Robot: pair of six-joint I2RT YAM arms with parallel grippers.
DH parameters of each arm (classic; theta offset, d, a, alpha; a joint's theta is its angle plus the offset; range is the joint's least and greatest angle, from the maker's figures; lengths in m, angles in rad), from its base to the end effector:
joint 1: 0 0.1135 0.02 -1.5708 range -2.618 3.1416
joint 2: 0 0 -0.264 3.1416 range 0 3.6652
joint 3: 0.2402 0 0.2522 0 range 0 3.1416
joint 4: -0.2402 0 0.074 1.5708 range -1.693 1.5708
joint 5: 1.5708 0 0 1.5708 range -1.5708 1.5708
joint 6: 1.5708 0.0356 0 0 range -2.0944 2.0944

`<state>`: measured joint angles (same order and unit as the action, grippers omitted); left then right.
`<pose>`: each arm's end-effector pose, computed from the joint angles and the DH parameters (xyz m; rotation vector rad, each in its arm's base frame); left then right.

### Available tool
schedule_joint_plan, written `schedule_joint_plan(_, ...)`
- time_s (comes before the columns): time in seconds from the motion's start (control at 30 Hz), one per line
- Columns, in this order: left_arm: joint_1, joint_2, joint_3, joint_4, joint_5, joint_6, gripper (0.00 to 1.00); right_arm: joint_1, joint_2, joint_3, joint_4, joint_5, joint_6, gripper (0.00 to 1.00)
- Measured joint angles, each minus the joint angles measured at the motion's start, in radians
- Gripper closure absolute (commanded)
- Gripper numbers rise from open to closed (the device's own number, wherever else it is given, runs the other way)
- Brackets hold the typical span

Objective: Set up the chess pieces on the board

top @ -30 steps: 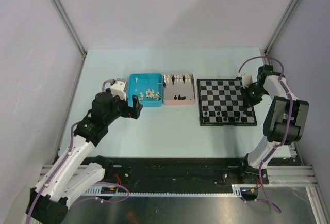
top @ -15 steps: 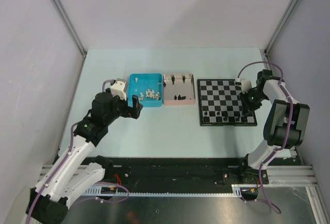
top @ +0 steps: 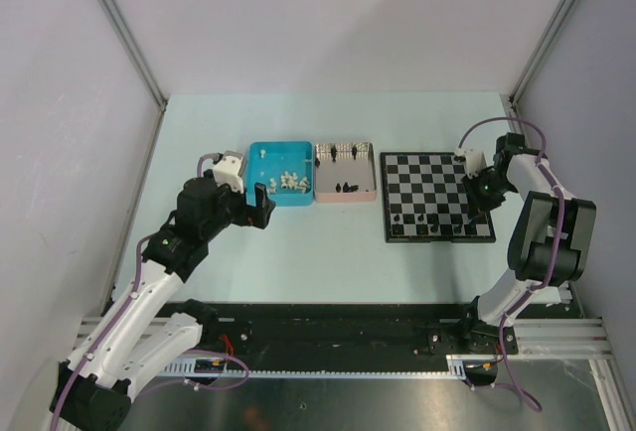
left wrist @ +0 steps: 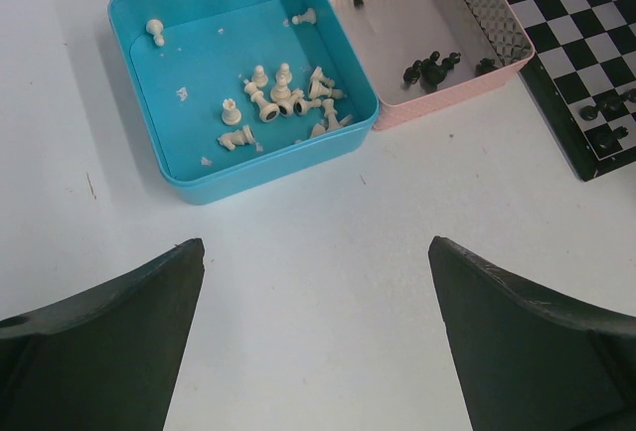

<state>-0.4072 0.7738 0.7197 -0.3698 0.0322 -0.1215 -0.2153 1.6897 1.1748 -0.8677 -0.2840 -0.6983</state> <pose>0.1638 -0.0719 0.2996 0.3074 1.9902 -0.3711 0.3092 -0.0574 0.2010 -0.7160 2.7469 0.2460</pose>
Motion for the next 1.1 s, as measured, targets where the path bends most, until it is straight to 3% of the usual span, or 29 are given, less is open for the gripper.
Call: schedule_joint_plan(1.1, 0.0, 0.0, 0.0, 0.0, 0.0, 0.0, 0.0, 0.0, 0.008, -0.017, 0.009, 0.009, 0.01, 0.89)
